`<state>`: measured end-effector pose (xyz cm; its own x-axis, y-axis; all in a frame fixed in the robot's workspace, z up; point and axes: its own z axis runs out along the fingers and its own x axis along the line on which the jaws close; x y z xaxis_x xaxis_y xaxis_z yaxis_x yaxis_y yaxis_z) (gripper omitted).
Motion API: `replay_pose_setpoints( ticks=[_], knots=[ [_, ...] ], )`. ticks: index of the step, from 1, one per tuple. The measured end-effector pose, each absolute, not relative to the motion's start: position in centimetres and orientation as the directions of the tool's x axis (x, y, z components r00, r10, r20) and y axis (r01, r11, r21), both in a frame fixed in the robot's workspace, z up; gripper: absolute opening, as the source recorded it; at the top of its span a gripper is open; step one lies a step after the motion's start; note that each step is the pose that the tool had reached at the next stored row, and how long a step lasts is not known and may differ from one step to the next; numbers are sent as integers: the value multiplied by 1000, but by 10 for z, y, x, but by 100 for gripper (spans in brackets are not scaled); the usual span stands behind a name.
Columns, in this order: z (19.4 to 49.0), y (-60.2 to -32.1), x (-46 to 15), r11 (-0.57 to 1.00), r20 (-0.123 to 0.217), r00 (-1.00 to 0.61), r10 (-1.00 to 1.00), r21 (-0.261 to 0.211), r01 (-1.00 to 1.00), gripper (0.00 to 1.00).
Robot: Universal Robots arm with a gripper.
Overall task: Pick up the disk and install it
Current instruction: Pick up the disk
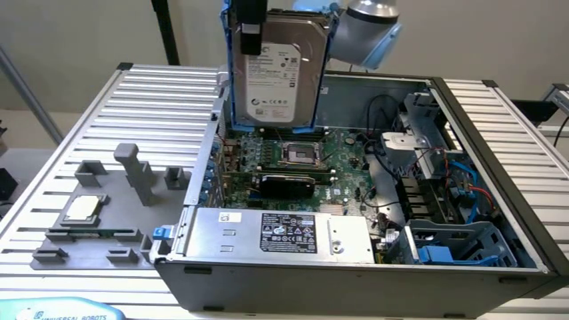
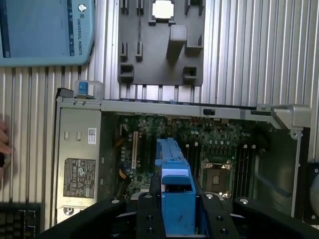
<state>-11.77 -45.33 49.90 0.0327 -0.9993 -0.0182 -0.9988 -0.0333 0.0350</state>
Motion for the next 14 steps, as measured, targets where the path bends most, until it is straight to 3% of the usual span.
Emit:
replay_pose_setpoints(
  ticks=[14],
  knots=[
    [499, -478, -54, -33, -18, 33, -999, 35, -999, 33]
  ],
)
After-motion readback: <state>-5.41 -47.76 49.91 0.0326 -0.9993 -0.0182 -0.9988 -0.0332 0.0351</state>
